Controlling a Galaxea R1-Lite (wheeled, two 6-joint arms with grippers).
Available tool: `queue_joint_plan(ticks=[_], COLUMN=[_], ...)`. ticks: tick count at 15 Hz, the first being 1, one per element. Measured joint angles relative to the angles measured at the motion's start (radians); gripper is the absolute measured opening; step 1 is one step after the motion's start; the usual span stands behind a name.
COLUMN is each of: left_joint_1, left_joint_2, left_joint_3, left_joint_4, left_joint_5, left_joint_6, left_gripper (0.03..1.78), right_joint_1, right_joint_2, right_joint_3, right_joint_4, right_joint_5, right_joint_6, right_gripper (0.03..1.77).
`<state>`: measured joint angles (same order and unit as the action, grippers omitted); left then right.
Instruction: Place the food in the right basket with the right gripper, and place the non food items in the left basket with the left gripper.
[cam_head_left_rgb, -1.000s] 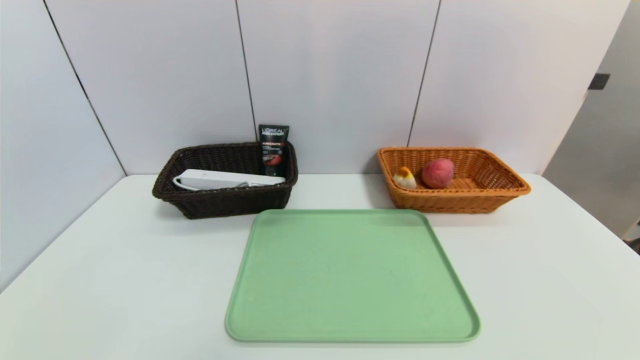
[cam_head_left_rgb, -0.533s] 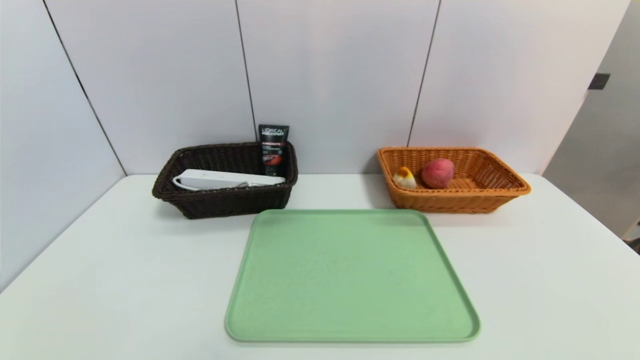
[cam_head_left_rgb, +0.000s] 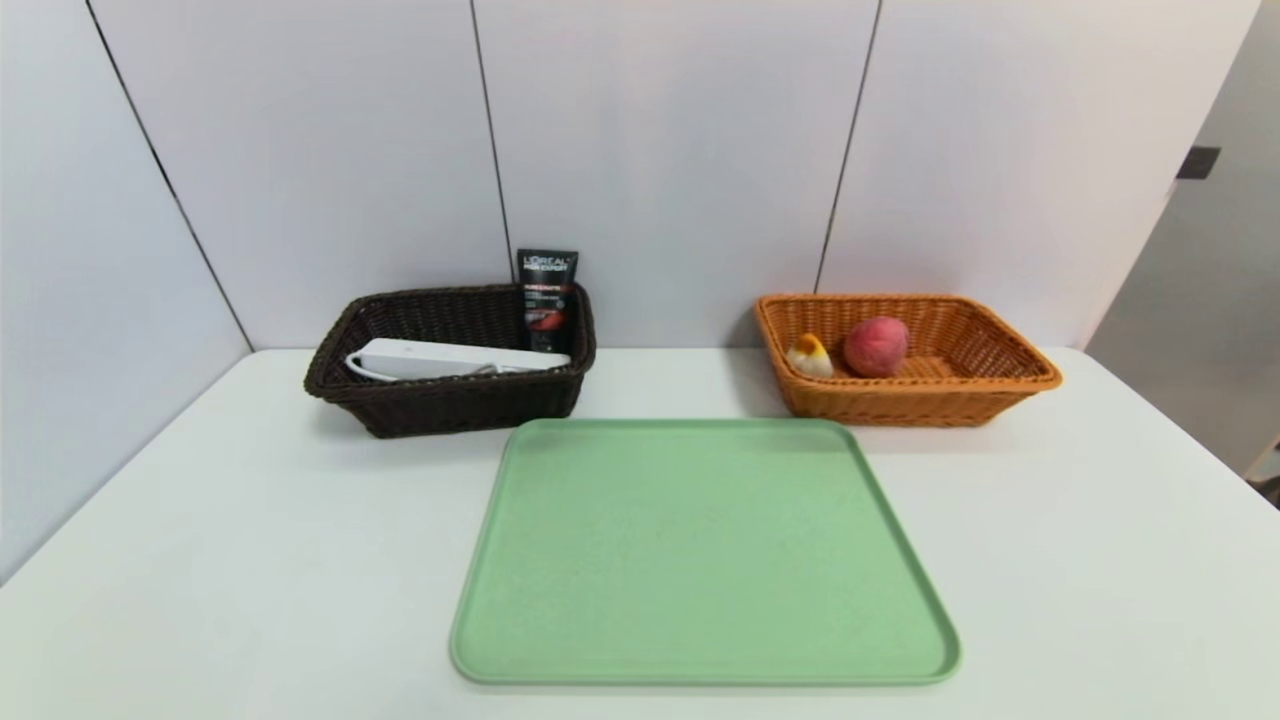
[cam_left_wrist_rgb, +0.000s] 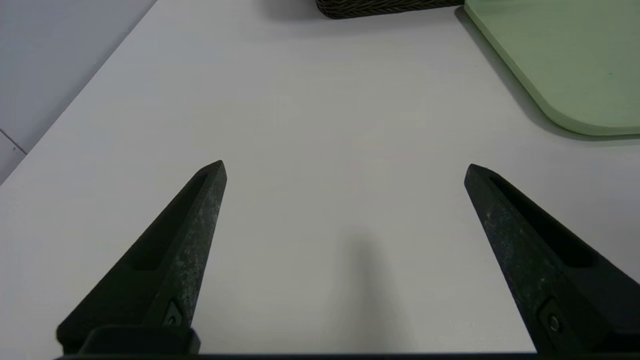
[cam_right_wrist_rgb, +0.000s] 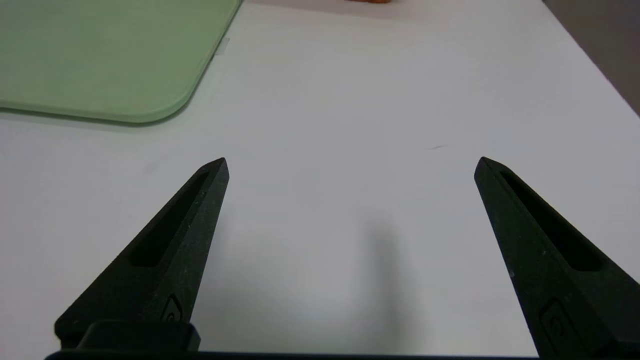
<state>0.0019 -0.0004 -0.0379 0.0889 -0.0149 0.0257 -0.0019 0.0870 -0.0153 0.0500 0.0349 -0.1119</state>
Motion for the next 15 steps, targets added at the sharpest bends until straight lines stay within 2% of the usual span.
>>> queue_joint_plan(ticks=[6,15], left_joint_1=[0.0,0.0], left_joint_2=[0.0,0.0], left_joint_3=[0.001,0.001], left_joint_4=[0.0,0.0], left_joint_5=[0.001,0.001], left_joint_6=[-0.002,-0.001], left_gripper=[1.69,1.69], right_joint_1=[0.004,0.005], right_joint_2=[-0.082,-0.088], right_joint_3=[0.013,0.011], right_joint_4=[-0.052,-0.052], right_joint_5=[-0.019,-0.026], right_joint_6=[0.08,0.083], right_gripper=[1.7,1.7])
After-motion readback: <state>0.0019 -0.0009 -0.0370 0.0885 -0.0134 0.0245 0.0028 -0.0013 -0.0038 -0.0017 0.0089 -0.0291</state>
